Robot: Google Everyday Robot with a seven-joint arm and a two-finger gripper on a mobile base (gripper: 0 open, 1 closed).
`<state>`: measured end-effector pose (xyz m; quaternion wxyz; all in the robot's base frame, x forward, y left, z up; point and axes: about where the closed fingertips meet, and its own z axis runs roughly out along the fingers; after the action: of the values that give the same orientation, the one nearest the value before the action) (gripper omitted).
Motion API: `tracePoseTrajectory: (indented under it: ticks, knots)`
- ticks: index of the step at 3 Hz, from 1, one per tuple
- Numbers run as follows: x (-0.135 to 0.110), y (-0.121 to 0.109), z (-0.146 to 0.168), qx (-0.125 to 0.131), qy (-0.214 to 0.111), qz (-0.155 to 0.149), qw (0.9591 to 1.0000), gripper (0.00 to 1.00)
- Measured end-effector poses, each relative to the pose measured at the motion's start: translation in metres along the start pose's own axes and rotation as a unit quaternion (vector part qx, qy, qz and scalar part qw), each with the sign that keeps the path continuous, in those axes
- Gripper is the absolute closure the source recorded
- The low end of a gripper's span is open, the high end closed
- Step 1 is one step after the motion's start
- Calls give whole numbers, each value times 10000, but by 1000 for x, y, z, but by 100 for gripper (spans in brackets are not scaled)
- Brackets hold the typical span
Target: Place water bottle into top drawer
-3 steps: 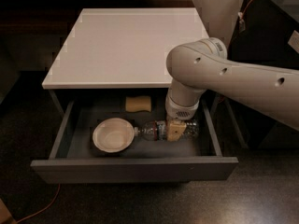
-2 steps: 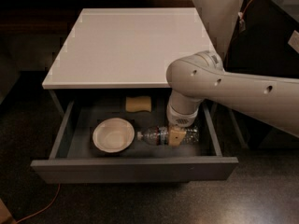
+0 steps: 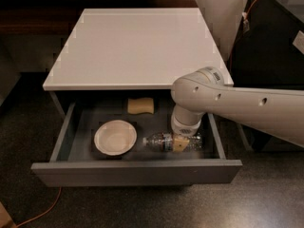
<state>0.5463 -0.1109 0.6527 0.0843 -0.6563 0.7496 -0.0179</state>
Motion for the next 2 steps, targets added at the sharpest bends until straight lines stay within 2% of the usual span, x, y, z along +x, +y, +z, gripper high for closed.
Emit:
tracePoseTrajectory:
  ticks: [2]
  knots:
    - [7, -1, 12, -41, -65, 28, 10000, 0]
